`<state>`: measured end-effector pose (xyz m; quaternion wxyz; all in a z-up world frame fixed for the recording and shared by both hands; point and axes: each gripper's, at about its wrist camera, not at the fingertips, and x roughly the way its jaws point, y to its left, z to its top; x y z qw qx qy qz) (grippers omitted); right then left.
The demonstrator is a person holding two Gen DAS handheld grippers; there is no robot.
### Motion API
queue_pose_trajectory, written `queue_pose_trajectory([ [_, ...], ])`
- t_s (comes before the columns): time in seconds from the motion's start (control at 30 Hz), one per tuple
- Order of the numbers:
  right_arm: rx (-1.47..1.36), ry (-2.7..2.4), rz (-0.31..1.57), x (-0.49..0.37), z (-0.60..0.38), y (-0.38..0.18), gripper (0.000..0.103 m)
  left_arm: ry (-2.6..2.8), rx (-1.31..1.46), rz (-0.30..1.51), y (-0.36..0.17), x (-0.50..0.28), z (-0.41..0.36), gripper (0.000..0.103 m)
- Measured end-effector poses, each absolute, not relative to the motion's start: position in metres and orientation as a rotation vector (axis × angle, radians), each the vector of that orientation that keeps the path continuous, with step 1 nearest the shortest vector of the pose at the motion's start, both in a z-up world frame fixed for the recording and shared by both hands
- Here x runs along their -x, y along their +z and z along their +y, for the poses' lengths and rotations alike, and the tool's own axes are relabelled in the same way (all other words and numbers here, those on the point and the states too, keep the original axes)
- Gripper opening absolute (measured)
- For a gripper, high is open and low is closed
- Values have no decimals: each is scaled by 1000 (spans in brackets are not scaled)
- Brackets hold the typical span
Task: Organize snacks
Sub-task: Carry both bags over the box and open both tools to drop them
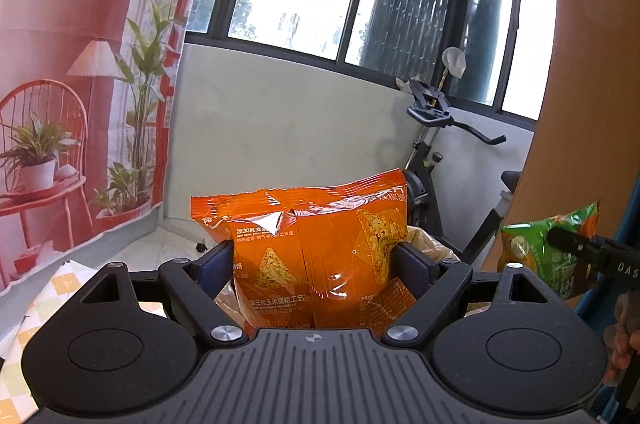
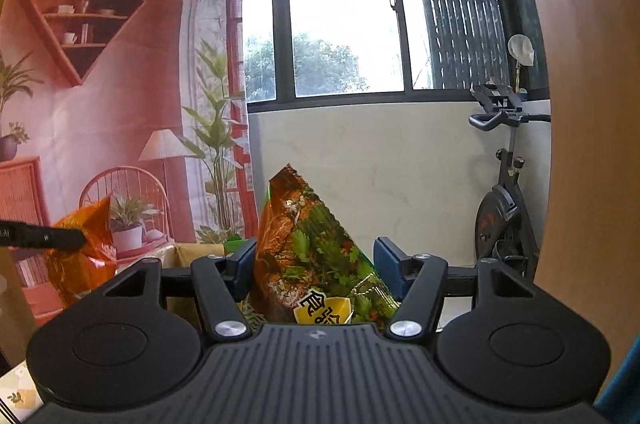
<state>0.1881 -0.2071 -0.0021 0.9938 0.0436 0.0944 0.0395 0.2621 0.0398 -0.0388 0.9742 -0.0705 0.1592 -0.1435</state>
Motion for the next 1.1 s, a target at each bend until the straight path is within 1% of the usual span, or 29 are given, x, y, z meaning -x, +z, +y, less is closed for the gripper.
queue_pose_trajectory([
  [0.17,-70,103,144,-194,-206,12,63,-287,147,309,-34,-271,43,87],
  [0.4,-78,191,99,-231,-191,15,63,-294,174,289,-30,-297,38,82],
  [0.57,-163,253,186,-277,-181,-7,63,-305,151,337,-38,-328,28,74],
  [0.73,-232,273,339,-317,-177,-34,63,-271,129,407,-50,-357,26,74],
  [0.87,-232,263,422,-332,-173,-45,68,-253,140,417,-52,-358,34,74],
  [0.9,-225,250,435,-334,-173,-47,71,-252,139,420,-52,-357,36,75],
  [0.97,-217,240,445,-333,-173,-47,81,-248,131,429,-52,-353,37,77],
  [1.0,-214,234,447,-332,-174,-47,82,-244,126,432,-52,-350,38,80],
  [1.1,-197,216,450,-327,-173,-47,82,-240,116,439,-50,-344,42,81],
])
